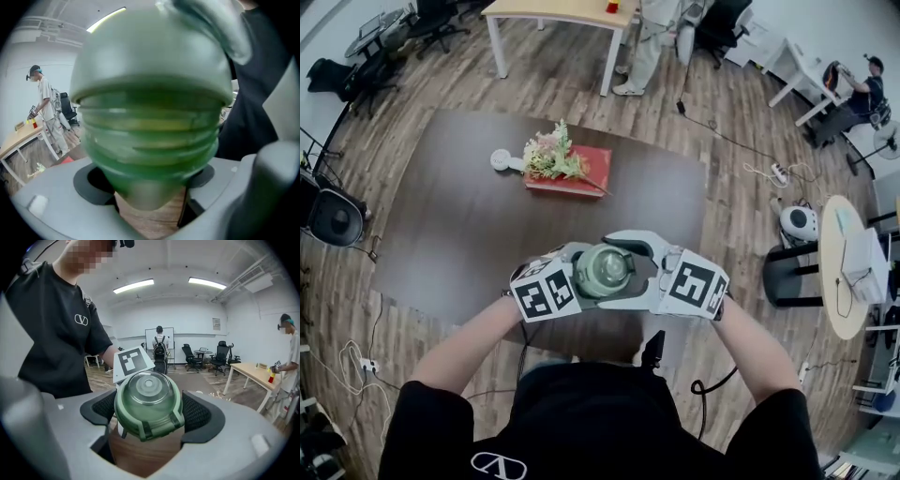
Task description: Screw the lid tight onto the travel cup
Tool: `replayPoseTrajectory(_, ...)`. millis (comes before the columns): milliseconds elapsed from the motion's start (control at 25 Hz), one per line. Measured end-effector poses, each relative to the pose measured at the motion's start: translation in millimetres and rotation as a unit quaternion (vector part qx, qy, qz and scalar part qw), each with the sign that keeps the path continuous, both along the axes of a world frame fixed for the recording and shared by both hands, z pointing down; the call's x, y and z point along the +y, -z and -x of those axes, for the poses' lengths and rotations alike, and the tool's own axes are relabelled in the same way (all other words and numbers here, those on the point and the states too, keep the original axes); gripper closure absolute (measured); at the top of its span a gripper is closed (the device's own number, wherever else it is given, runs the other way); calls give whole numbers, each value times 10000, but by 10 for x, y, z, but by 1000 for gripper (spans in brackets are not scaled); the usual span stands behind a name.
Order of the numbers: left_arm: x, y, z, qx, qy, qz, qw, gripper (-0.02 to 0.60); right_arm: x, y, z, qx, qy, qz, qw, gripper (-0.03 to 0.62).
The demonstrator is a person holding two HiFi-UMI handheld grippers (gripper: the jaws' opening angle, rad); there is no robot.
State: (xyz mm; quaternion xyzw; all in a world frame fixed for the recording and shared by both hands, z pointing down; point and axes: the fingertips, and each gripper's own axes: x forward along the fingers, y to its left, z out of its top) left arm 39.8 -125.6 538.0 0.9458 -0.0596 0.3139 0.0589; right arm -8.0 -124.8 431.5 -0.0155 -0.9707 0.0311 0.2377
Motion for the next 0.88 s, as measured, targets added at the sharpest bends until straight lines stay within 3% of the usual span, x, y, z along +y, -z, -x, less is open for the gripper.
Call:
replayPoseTrajectory(160, 54, 119, -33, 20, -68, 0, 10000, 181, 55, 108, -22, 265, 87, -51, 9996, 149)
replayPoseTrajectory(360, 34, 209, -76, 150, 202, 12, 9997, 181, 19, 142, -46, 703, -958, -198, 9927, 149)
replayPoseTrajectory(560, 52, 267, -162, 290, 310, 99, 9991, 181, -55, 129, -124, 706, -2796, 116, 9575, 148)
replayPoseTrajectory(680, 82, 262, -184, 354, 317, 151, 9988, 181, -74, 138, -165, 416, -3487, 200, 9361, 148)
replayPoseTrajectory(760, 96, 269, -187, 376, 289, 157, 9988, 181, -64, 166, -172, 255, -3570, 148, 9336, 148)
replayPoseTrajectory(880, 89, 313, -176, 457, 225, 135, 9986, 181, -11, 326, -172, -206, -3223, -9, 9464, 148)
